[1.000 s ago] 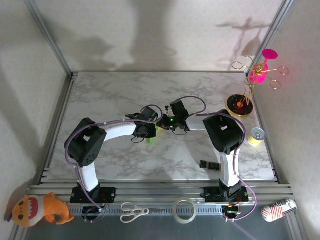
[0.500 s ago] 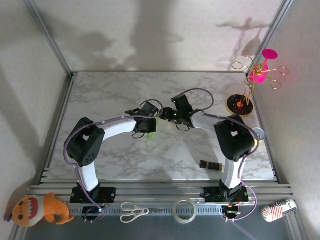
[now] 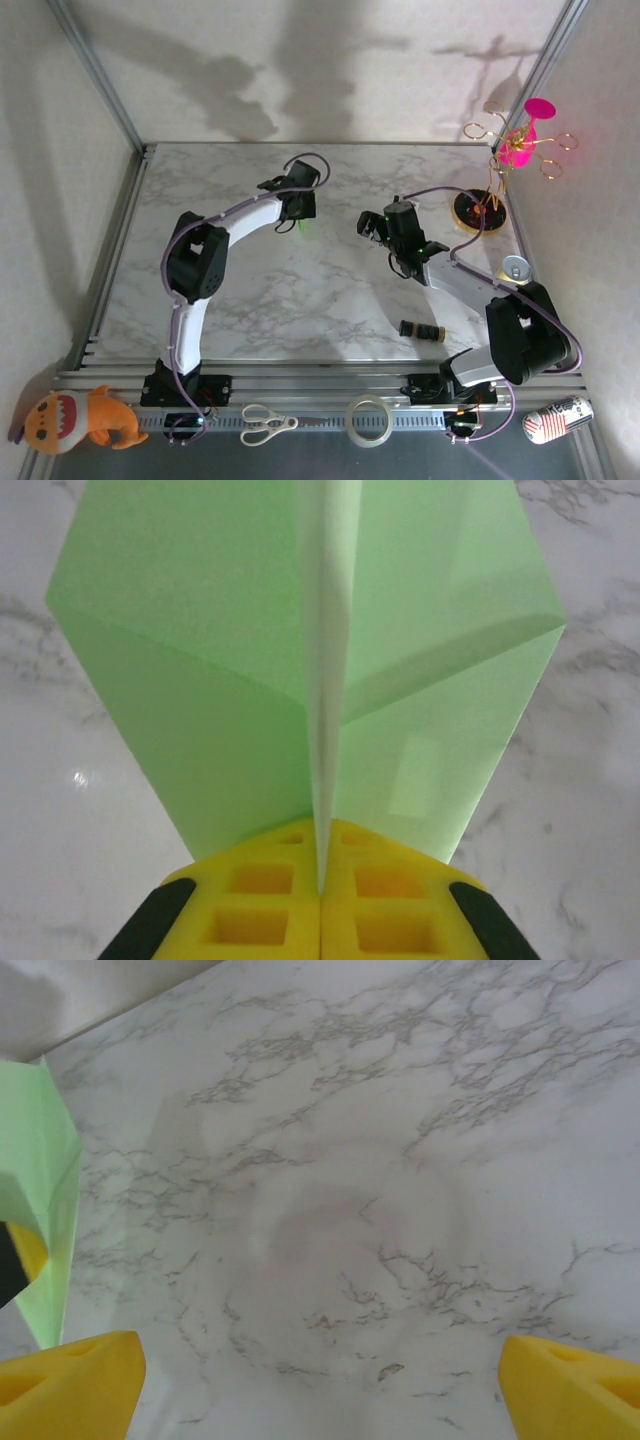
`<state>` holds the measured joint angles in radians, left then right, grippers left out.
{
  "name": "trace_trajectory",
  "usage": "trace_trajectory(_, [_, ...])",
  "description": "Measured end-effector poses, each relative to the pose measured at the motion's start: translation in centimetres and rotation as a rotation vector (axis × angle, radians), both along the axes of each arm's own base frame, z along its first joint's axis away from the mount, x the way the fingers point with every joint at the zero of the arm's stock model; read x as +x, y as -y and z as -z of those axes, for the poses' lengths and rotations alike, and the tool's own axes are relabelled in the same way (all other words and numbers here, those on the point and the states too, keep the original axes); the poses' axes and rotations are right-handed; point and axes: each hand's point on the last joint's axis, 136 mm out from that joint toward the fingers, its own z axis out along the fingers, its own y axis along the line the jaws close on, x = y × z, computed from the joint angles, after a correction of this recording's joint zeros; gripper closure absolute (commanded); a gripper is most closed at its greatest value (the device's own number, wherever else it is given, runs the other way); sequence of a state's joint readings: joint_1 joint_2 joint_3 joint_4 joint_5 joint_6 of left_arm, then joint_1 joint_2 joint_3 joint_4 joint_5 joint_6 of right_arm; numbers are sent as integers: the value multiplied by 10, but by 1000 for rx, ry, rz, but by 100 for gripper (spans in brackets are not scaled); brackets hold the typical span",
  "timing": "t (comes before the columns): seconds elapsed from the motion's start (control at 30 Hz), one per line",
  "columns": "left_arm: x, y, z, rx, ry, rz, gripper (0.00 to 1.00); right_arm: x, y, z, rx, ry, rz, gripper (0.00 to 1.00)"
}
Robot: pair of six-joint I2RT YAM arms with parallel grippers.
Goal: Fold a paper plane with a square sheet of paper (pick it up from the middle)
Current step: Move the paper plane to the top-center of the table.
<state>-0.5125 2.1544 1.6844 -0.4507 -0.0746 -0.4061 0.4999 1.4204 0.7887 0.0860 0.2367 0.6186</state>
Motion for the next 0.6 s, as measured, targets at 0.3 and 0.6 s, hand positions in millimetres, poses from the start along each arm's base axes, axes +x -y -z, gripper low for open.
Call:
trace_trajectory(0.3, [18, 8, 33, 58, -60, 28, 91, 1, 0, -3, 1, 10, 1, 9])
trace_trajectory(0.6, [21, 6, 46, 80, -95, 25, 83, 1, -2, 8, -3, -17, -11, 11])
